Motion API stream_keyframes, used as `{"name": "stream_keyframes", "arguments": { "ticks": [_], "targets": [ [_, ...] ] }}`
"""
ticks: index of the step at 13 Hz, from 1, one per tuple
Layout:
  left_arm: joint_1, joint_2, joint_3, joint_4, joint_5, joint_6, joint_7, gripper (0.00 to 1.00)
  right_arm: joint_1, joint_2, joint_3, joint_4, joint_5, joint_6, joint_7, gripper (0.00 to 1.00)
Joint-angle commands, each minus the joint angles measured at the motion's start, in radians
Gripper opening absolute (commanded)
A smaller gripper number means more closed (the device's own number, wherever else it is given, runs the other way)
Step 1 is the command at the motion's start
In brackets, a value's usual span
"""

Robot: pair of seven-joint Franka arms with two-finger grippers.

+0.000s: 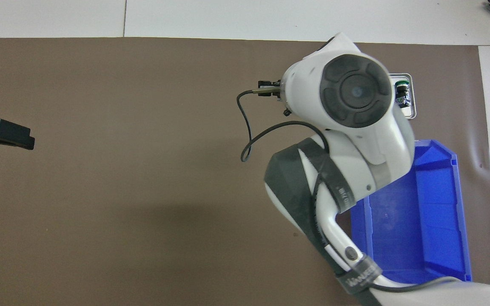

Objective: Place and press button with both arms
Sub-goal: 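Lift the component and carry it over the blue bin, then lower the component into the blue bin and open the right gripper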

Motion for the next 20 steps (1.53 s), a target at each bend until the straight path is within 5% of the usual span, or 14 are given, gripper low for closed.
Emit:
{"name": "stream_keyframes", "arguments": {
  "ticks": [1, 5, 12, 16, 20],
  "targets": [
    [0.004, -0.014, -0.003, -0.014, 0.005, -0.007, 0.014, 1.0, -0.146, -0.065, 0.021, -0.07, 0.086, -0.031, -0.2, 0.0],
    [0.004, -0.014, -0.003, -0.014, 0.005, -0.005, 0.014, 1.0, -0.307, -0.094, 0.021, -0.14, 0.16, -0.056, -0.467, 0.0],
    [0.004, -0.014, -0.003, -0.014, 0.005, -0.007, 0.014, 1.0, -0.426, -0.304, 0.019, -0.599, 0.214, 0.054, -0.707, 0.0],
    [0.004, -0.014, -0.003, -0.014, 0.005, -0.005, 0.014, 1.0, -0.414, -0.428, 0.019, -0.922, 0.222, 0.312, -0.706, 0.0],
    [0.004, -0.014, -0.003, -0.014, 0.005, -0.005, 0.014, 1.0, -0.415, -0.423, 0.019, -1.061, 0.222, 0.473, -0.703, 0.0]
  ]
}}
